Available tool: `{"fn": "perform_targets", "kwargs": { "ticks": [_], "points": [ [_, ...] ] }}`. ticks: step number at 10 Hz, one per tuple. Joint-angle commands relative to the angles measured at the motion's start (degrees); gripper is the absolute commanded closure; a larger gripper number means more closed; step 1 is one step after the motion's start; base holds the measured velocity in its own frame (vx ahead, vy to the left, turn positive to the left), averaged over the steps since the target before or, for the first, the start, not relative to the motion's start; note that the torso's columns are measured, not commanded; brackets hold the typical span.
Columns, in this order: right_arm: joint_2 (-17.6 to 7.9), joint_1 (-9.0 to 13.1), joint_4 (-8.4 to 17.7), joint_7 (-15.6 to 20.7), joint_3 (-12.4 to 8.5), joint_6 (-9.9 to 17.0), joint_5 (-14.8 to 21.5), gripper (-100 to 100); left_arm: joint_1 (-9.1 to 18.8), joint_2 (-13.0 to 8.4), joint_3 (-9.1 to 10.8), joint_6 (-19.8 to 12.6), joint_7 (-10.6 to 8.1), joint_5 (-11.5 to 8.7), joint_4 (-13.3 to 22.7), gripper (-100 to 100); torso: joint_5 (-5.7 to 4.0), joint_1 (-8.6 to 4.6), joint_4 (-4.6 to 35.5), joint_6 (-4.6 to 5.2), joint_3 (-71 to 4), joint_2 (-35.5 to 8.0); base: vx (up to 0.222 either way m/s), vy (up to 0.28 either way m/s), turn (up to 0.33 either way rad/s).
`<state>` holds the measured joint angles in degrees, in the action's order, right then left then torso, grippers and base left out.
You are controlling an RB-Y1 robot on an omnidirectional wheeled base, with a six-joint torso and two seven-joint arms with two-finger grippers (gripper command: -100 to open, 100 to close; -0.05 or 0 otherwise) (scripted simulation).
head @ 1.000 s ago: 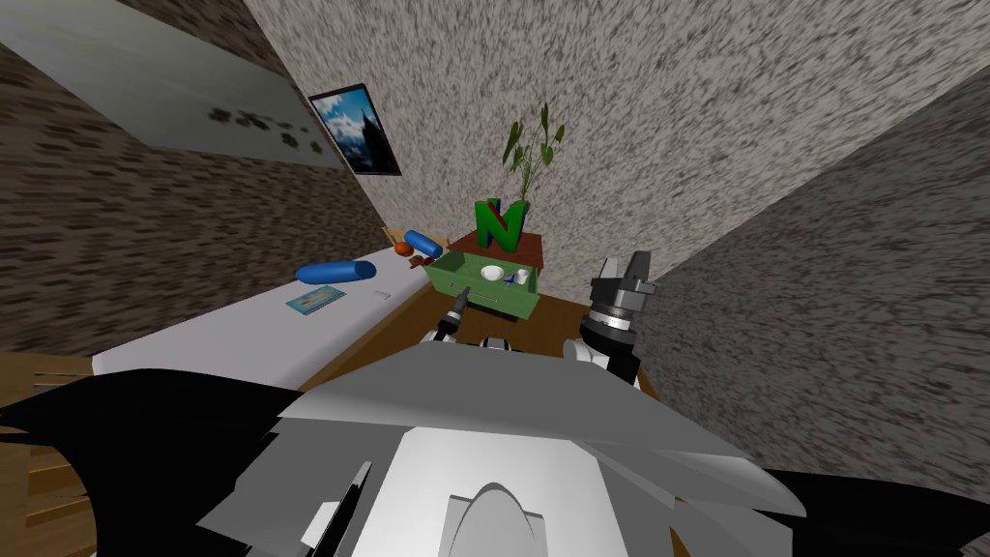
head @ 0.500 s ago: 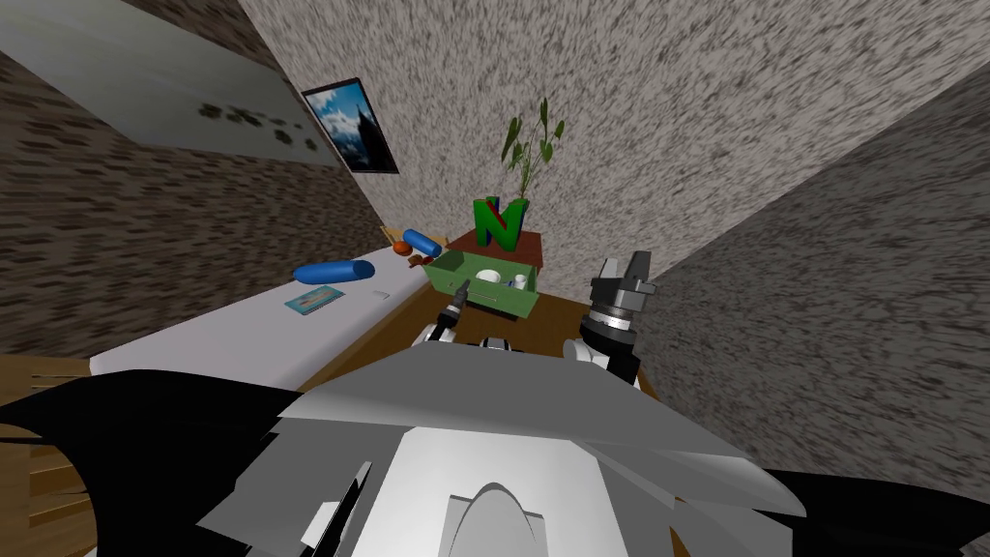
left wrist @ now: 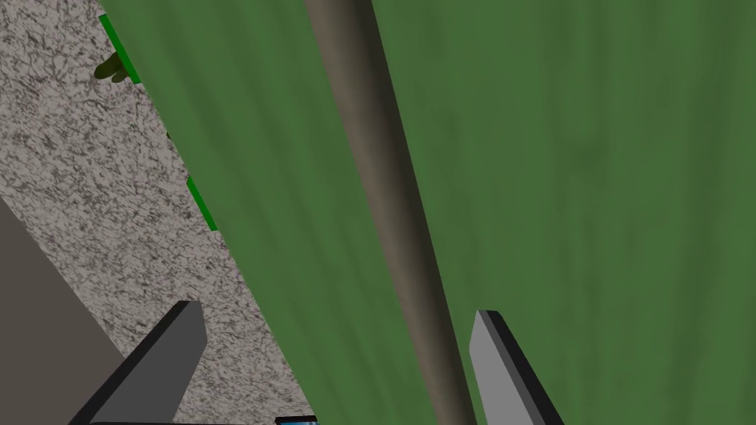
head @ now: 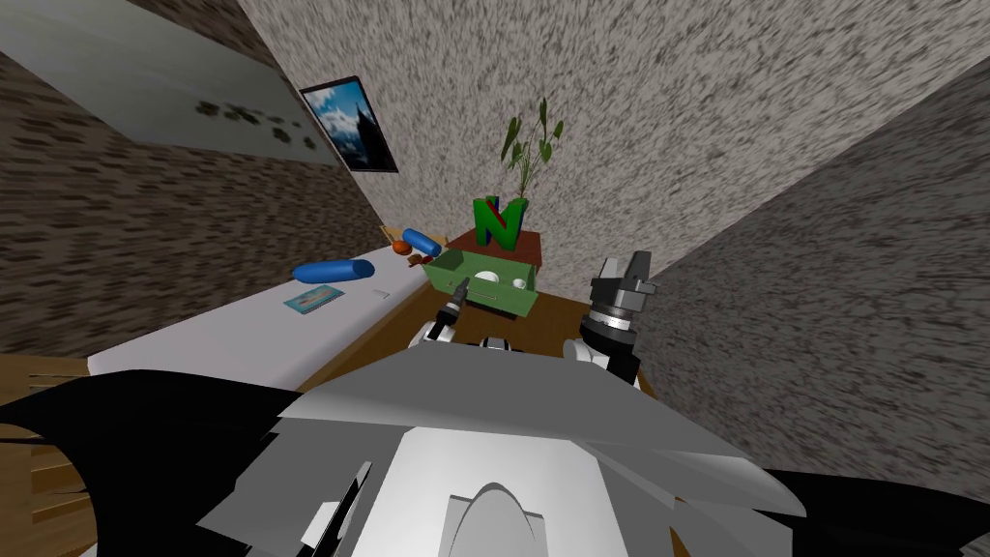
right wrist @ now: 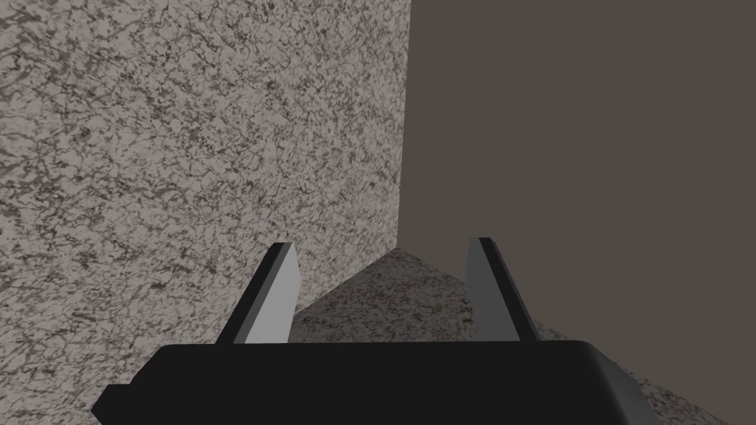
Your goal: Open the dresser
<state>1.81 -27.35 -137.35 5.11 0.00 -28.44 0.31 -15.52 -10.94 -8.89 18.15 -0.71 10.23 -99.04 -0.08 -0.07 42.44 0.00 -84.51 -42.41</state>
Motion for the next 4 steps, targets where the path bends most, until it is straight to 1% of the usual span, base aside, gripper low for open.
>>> {"fn": "perform_targets", "kwargs": {
  "ticks": [1, 4],
  "points": [
    [0.0, 0.0, 0.0, 0.0, 0.0, 0.0, 0.0, 0, -0.07, -0.01, -0.01, -0.05, -0.01, 0.0, 0.06, 0, 0.02, 0.02, -0.05, 0.02, -0.04, 0.08, 0.0, 0.0, 0.0],
    [0.0, 0.0, 0.0, 0.0, 0.0, 0.0, 0.0, 0, -0.15, -0.02, -0.02, -0.11, -0.03, -0.01, 0.14, 0, 0.06, 0.04, -0.14, 0.01, -0.07, 0.13, 0.0, 0.0, 0.0]
  ]
}}
